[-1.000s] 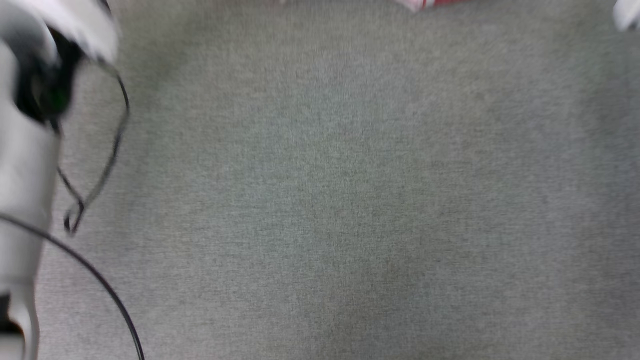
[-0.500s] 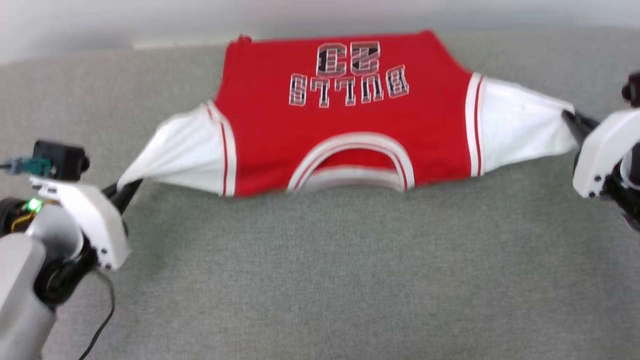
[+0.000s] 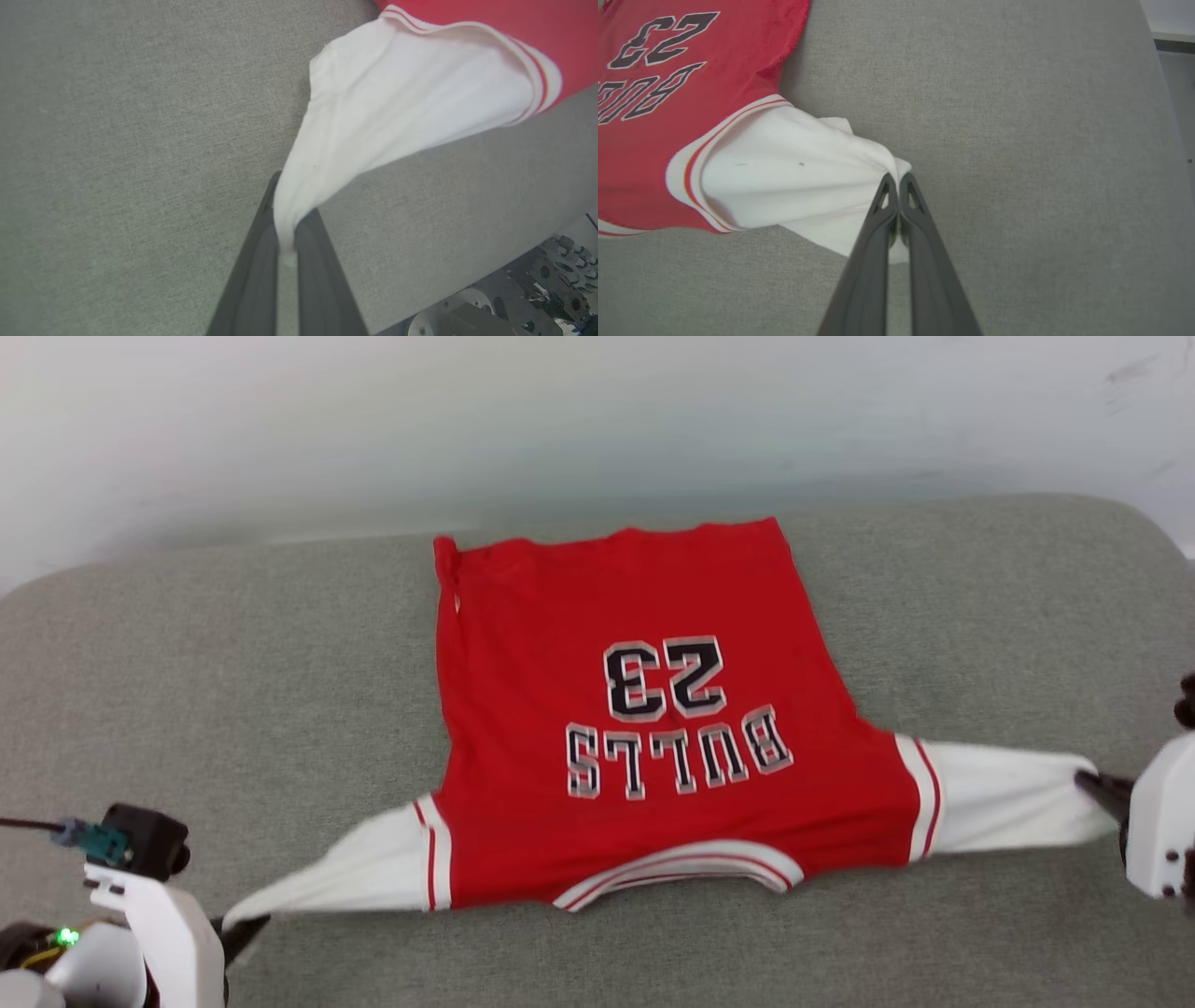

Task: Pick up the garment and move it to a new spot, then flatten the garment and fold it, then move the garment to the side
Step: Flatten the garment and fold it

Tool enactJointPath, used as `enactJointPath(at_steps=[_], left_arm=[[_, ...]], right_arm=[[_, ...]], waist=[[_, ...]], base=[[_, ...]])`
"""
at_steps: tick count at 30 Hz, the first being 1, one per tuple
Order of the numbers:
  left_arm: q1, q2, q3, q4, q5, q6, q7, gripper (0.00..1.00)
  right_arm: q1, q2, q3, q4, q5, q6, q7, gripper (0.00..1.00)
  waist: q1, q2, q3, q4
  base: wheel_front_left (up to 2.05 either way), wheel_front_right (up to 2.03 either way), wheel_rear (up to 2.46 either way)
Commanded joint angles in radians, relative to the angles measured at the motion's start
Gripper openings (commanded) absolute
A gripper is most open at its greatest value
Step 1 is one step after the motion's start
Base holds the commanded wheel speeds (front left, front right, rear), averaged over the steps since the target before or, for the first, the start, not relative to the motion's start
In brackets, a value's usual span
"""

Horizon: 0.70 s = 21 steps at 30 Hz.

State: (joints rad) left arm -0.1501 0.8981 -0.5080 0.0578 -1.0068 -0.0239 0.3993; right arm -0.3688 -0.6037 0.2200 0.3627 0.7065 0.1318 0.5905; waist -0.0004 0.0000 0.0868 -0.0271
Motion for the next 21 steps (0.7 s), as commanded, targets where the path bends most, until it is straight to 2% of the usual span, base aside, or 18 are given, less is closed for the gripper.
enactJointPath(at_steps=[1,5,8,16,17,18,21], left_arm=[[0.024,0.019,0.004,-0.008,-0.009,0.013,0.01,0.0],[0.102,0.06,0.001,-0.081,-0.048,0.035,0.046,0.0],[0.131,0.071,0.01,-0.119,-0.058,0.053,0.037,0.0],[0.113,0.019,-0.014,-0.159,-0.054,0.051,0.032,0.0],[0.107,0.012,-0.019,-0.164,-0.057,0.044,0.036,0.0],[0.104,0.008,-0.024,-0.169,-0.06,0.039,0.041,0.0],[0.089,0.0,-0.028,-0.193,-0.058,0.031,0.047,0.0]], right_arm=[[0.035,-0.019,-0.015,-0.015,0.003,-0.002,0.016,0.0],[0.155,-0.036,-0.08,-0.111,0.016,-0.002,0.095,0.0],[0.228,-0.025,-0.137,-0.181,0.008,-0.002,0.133,0.0],[0.294,0.04,-0.201,-0.302,-0.059,-0.002,0.195,0.0],[0.29,0.043,-0.203,-0.318,-0.067,-0.002,0.19,0.36],[0.286,0.049,-0.206,-0.329,-0.072,-0.002,0.188,1.0],[0.27,0.048,-0.209,-0.365,-0.073,-0.001,0.203,1.0]], waist=[[0.0004,0.0,-0.009,-0.006],[0.0004,0.0,-0.015,-0.013],[0.0004,0.0,-0.007,-0.015],[0.0004,0.0,0.042,-0.003],[0.0004,0.0,0.048,0.001],[0.0004,0.0,0.055,0.005],[0.0004,0.0,0.08,0.021]], base=[[0.0,0.0,0.0],[0.0,0.0,0.0],[0.0,0.0,0.0],[0.0,0.0,0.0],[0.0,0.0,0.0],[0.0,0.0,0.0],[0.0,0.0,0.0]])
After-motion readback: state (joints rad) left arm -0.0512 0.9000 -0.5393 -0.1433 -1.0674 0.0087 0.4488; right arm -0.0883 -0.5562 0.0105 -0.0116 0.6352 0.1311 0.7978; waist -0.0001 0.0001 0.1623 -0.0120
